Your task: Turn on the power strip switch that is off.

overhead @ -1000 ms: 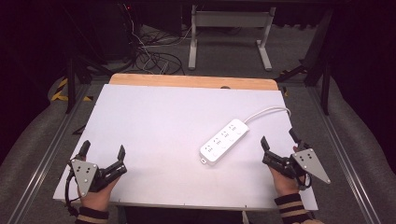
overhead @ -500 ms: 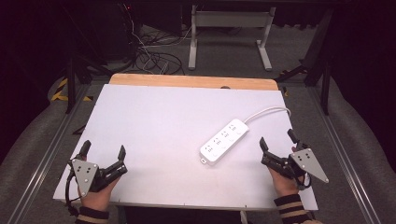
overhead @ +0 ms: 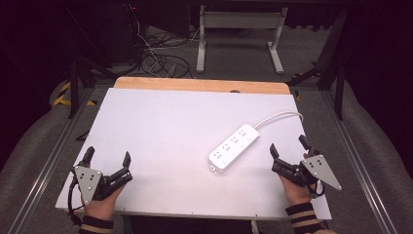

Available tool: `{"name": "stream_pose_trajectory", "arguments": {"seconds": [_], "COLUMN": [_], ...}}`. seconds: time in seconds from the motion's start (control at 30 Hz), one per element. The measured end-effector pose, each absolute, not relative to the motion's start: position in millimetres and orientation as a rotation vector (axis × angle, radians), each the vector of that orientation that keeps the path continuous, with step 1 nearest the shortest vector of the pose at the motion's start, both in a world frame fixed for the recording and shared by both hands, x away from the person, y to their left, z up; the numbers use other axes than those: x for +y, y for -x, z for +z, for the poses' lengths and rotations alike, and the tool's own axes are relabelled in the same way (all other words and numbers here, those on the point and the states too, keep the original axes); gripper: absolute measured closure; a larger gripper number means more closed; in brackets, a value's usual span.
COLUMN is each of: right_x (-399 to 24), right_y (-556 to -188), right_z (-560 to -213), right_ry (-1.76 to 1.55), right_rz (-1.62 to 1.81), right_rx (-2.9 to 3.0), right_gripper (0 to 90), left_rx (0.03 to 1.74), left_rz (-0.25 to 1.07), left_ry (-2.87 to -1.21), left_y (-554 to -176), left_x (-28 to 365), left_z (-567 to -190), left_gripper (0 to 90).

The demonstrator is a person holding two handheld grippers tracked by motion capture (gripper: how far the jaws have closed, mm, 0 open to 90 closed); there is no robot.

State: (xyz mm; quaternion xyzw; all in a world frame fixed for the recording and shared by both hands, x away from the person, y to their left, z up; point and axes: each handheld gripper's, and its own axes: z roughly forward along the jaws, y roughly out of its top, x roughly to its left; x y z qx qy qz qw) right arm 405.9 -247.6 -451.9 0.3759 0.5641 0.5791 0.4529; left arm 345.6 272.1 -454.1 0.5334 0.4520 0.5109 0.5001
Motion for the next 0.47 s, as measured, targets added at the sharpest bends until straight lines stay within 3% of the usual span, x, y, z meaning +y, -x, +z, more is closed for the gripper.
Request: {"name": "stream_pose_trajectory", "arguments": {"seconds": [0.47], "right_x": [-247.6], "right_y": [-406.4], "right_z": [-453.2], "right_ry": [-0.934], "right_rz": [1.426], "right_rx": [1.399], "right_gripper": [5.1], "left_rx": [1.092], "left_rz": [1.237], "left_ry": [-1.291], "left_y": [-346.4], "left_x": [271.2], "left_z": [-454.5], "left_gripper": [0.3]}}
